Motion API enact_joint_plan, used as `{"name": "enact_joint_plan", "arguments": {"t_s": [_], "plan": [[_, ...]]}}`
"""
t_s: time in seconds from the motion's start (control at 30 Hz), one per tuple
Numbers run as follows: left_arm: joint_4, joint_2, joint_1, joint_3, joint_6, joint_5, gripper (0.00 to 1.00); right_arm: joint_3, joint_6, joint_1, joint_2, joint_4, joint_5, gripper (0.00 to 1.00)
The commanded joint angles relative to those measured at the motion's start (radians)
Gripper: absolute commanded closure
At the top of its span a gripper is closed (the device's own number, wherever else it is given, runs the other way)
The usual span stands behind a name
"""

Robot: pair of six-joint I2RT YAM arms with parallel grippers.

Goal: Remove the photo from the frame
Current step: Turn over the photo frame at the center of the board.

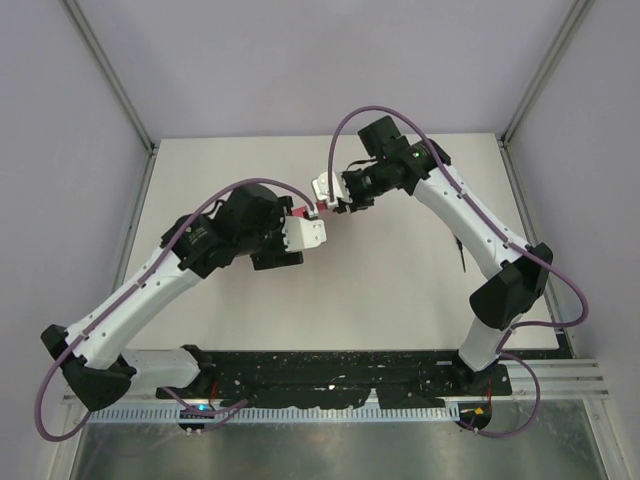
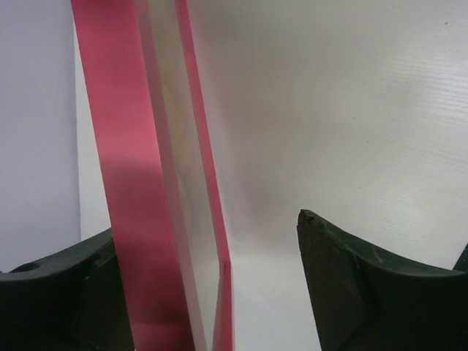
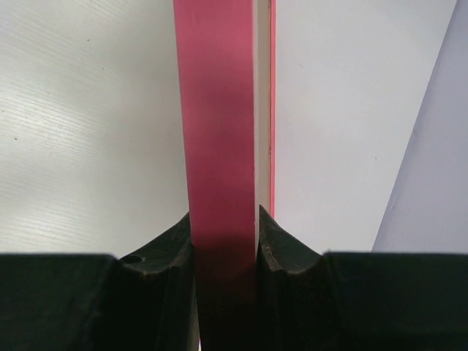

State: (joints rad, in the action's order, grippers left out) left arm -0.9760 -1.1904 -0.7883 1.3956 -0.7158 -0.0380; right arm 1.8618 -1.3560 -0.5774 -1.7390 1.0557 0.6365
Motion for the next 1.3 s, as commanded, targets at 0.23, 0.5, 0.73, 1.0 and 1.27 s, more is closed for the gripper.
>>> {"name": "enact_joint_plan", "arguments": {"t_s": [0.23, 0.5, 0.73, 1.0, 1.27], "plan": [[-0.07, -0.146, -0.04, 0.098, -0.001, -0.079, 0.7, 0.048, 0.126, -0.009, 0.027, 0.073, 0.219, 0.92], [-0.115, -0.196, -0.046, 0.103, 0.016, -0.118, 1.0, 0.06, 0.149, -0.009, 0.013, 0.09, 0.163, 0.64], [-0.076, -0.184, -0.045, 0.077, 0.078, -0.154, 1.0, -0.002, 0.201, 0.027, 0.082, -0.011, 0.1, 0.35], [0.022, -0.155, -0.045, -0.009, 0.141, -0.174, 1.0, -0.159, 0.204, 0.067, 0.188, -0.127, 0.085, 0.37], [0.094, -0.156, -0.042, -0.087, 0.171, -0.178, 1.0, -0.28, 0.199, 0.086, 0.188, -0.237, 0.055, 0.43]]}}
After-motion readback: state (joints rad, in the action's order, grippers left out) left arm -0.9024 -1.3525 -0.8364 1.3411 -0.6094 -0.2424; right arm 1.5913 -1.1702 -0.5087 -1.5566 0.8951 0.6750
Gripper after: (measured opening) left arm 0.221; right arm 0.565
